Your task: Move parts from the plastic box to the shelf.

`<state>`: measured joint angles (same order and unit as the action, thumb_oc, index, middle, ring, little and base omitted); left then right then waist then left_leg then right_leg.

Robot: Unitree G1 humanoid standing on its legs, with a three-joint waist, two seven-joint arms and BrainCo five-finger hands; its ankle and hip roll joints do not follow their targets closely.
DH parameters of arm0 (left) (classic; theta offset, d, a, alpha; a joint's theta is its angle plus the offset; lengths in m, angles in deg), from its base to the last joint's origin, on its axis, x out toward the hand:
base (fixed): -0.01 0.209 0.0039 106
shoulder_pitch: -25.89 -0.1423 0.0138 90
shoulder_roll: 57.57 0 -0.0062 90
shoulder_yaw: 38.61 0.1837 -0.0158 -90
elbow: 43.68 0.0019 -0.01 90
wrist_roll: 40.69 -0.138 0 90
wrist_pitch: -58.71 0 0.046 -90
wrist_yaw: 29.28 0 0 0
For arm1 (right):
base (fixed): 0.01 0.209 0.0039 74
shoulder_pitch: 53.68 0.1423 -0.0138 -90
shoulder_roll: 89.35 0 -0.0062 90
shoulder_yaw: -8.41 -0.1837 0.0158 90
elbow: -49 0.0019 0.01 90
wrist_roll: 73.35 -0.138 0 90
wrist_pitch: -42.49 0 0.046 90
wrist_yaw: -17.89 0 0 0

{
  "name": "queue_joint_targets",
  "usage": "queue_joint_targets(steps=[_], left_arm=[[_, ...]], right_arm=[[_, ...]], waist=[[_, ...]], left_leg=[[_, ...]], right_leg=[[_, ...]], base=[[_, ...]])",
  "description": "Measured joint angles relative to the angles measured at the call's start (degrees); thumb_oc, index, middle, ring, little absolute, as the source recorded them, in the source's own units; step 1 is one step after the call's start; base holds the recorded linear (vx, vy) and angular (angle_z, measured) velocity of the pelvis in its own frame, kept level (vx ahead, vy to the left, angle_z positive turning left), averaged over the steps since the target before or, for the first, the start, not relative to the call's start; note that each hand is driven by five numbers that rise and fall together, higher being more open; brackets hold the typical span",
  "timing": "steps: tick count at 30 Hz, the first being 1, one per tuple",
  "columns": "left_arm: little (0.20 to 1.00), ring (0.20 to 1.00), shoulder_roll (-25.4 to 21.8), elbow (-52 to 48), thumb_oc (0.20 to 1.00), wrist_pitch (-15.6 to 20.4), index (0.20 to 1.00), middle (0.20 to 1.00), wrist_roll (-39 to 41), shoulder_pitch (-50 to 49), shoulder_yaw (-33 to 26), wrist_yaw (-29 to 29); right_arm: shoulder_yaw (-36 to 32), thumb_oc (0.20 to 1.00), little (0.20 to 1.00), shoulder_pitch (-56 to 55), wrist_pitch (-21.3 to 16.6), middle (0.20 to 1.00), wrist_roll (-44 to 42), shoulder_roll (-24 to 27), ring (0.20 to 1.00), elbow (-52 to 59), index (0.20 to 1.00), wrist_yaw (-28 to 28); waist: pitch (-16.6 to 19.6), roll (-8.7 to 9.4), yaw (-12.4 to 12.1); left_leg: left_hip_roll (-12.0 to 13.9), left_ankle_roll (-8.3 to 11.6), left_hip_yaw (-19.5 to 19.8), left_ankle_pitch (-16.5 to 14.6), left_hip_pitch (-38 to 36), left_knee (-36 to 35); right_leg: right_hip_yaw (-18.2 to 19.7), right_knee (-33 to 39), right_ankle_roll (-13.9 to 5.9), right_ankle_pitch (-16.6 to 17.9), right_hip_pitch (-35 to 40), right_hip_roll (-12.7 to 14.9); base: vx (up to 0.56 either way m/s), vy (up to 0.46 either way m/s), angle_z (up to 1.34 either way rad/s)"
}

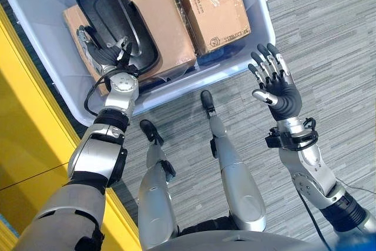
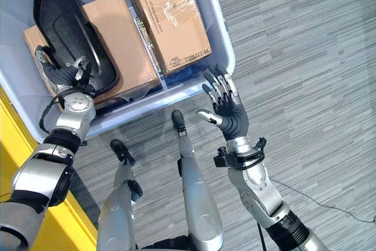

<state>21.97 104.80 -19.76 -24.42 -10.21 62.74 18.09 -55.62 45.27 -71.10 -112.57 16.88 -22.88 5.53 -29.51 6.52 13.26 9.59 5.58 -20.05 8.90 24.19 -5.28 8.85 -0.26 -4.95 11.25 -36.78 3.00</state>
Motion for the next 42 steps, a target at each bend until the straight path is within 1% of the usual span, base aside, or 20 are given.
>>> queue_joint_targets(steps=[1,5,8,12,13,14,15,31,33,36,39,42], left_arm=[[0.2,0.2,-0.1,0.1,0.2,0.0,0.2,0.2,0.0,0.1,0.0,0.0],[0.2,0.2,-1.5,1.3,0.2,-0.1,0.2,0.2,0.1,0.9,-0.1,0.0],[0.2,0.2,-2.5,1.6,0.2,-1.2,0.2,0.2,0.1,1.1,-0.2,-0.2],[0.2,0.2,-2.8,1.5,0.2,-1.5,0.2,0.2,0.0,0.9,0.4,-1.2],[0.2,0.2,-2.9,1.6,0.2,-1.5,0.2,0.2,0.1,1.1,0.4,-1.6],[0.2,0.2,-2.9,1.6,0.2,-1.5,0.2,0.2,0.1,1.1,0.4,-1.8],[0.2,0.2,-3.0,1.5,0.2,-1.5,0.2,0.2,0.1,1.1,0.4,-1.9],[0.2,0.2,-2.6,1.4,0.2,-2.3,0.2,0.2,0.2,1.0,0.6,-5.0],[0.2,0.2,-1.6,1.3,0.2,-2.4,0.2,0.2,0.5,0.4,0.6,-5.0],[0.2,0.2,-0.1,-0.8,0.2,-3.2,0.2,0.2,0.6,-1.2,0.9,-6.8],[0.2,0.2,0.3,-3.0,0.2,-3.7,0.2,0.2,0.6,-2.5,0.9,-7.1],[0.2,0.2,1.8,-3.4,0.2,-3.8,0.2,0.2,0.5,-3.7,1.0,-7.4]], right_arm=[[0.0,0.57,0.57,0.0,0.0,0.57,0.0,0.0,0.57,0.0,0.57,0.0],[-0.2,0.564,0.564,-0.1,0.0,0.564,0.0,0.1,0.564,0.0,0.564,0.4],[-0.4,0.58,0.58,-0.1,0.0,0.58,0.0,0.1,0.58,0.0,0.58,0.7],[-0.5,0.598,0.598,-0.1,0.0,0.598,0.0,0.1,0.598,0.0,0.598,0.8],[-0.5,0.837,0.837,-0.1,0.0,0.837,0.0,0.1,0.837,0.0,0.837,0.8],[-0.5,0.9,0.9,-0.1,0.0,0.9,0.0,0.1,0.9,0.0,0.9,0.8],[-0.6,1.0,1.0,-0.1,0.0,1.0,0.0,0.1,1.0,0.0,1.0,0.8],[-0.6,1.0,1.0,-0.1,0.0,1.0,-0.1,0.2,1.0,0.0,1.0,0.8],[-0.6,1.0,1.0,-0.1,0.0,1.0,0.0,0.4,1.0,0.0,1.0,0.8],[-0.6,1.0,1.0,-0.1,0.0,1.0,0.0,0.4,1.0,0.0,1.0,0.8],[-0.7,1.0,1.0,-0.2,0.0,1.0,0.0,0.4,1.0,0.0,1.0,0.8],[-0.6,1.0,1.0,-0.2,0.0,1.0,0.0,0.4,1.0,0.0,1.0,0.8]], waist=[[0.0,0.0,0.0],[0.4,-0.4,0.0],[0.4,-0.42,-0.1],[0.4,-0.5,-0.2],[0.4,-0.49,-0.2],[0.4,-0.5,-0.2],[0.4,-0.51,-0.2],[0.5,-0.58,-0.2],[0.5,-0.64,-0.3],[0.8,-1.24,-0.5],[0.8,-1.27,-0.8],[0.8,-1.3,-0.9]], left_leg=[[0.0,-0.01,0.0,0.0,0.0,0.0],[0.0,-0.08,0.0,0.1,0.7,0.0],[-0.1,0.17,0.1,0.3,0.7,0.0],[-0.3,0.16,0.1,0.3,0.7,0.0],[-0.3,0.13,0.2,0.3,0.7,0.0],[-0.3,0.12,0.2,0.3,0.7,0.0],[-0.4,0.07,0.2,0.4,0.7,0.0],[-1.1,-0.42,0.7,0.8,-0.2,0.0],[-1.1,-0.42,0.8,0.8,-1.0,0.0],[-1.1,-0.47,1.6,0.8,-1.3,0.0],[-1.1,-0.49,1.8,0.9,-1.7,0.0],[-1.1,-0.49,1.9,0.9,-2.5,0.0]], right_leg=[[0.0,-0.1,0.0,0.0,-0.1,0.0],[0.0,-0.2,-0.02,0.0,-0.8,0.0],[0.0,-0.2,-0.04,0.1,-0.8,0.1],[0.0,-0.3,-0.05,0.1,-0.7,0.2],[0.0,-0.3,-0.06,0.1,-0.7,0.3],[0.0,-0.3,-0.07,0.1,-0.7,0.3],[0.0,-0.4,-0.07,0.1,-0.7,0.3],[-0.4,-0.6,-0.14,0.3,0.4,1.1],[-0.5,-0.6,-0.12,0.4,1.3,1.1],[-1.3,-0.6,-0.15,0.3,2.1,1.3],[-1.4,-0.6,-0.14,0.4,2.6,1.3],[-1.5,-0.5,-0.24,0.3,3.4,1.4]], base=[[0.0,0.0,0.0],[0.0,0.0,0.0],[0.0,0.0,0.0],[0.0,0.0,0.0],[0.0,0.0,0.0],[0.0,0.0,0.0],[0.0,0.0,0.0],[-0.01,0.004,0.01],[-0.03,0.012,0.02],[-0.02,0.012,0.1],[0.0,0.002,0.02],[-0.01,0.012,0.0]])
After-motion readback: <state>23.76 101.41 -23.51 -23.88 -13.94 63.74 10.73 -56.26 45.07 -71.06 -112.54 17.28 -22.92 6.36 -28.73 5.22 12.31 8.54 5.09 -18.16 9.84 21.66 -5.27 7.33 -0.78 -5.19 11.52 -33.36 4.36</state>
